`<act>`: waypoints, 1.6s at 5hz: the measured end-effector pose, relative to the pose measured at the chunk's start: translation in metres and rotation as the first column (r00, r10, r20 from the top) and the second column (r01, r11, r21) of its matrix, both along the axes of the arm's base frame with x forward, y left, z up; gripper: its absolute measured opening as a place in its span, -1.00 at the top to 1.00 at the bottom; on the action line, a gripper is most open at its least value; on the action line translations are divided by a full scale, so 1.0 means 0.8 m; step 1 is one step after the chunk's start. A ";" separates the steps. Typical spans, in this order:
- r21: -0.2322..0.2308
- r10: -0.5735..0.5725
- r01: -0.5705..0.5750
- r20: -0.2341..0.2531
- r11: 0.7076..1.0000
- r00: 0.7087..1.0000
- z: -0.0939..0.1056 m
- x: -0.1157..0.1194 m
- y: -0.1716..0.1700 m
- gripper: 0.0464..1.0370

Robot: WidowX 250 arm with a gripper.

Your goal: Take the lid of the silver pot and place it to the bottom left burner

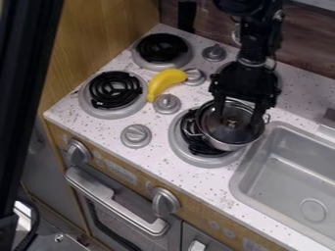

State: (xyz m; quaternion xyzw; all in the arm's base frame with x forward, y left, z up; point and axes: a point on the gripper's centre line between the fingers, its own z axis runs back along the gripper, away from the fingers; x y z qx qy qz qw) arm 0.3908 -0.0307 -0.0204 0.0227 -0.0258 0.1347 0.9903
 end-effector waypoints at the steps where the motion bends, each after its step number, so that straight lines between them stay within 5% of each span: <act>1: -0.001 0.044 -0.044 -0.008 0.999 0.999 0.010 0.008 0.019 -0.92; 2: -0.052 0.074 -0.074 -0.008 0.996 0.997 0.004 0.005 0.027 -0.81; 3: -0.098 0.072 -0.078 -0.063 0.992 0.995 -0.007 -0.015 0.013 -0.24; 4: -0.140 0.053 -0.056 -0.026 0.989 0.998 0.004 -0.019 0.000 0.05; 5: -0.171 0.004 0.007 0.067 0.985 0.998 0.042 -0.009 -0.026 -0.56; 6: -0.161 -0.002 0.016 0.087 0.987 0.996 0.054 -0.019 -0.027 -0.92; 8: -0.080 0.011 -0.007 0.051 0.997 0.999 0.039 -0.035 0.004 -0.92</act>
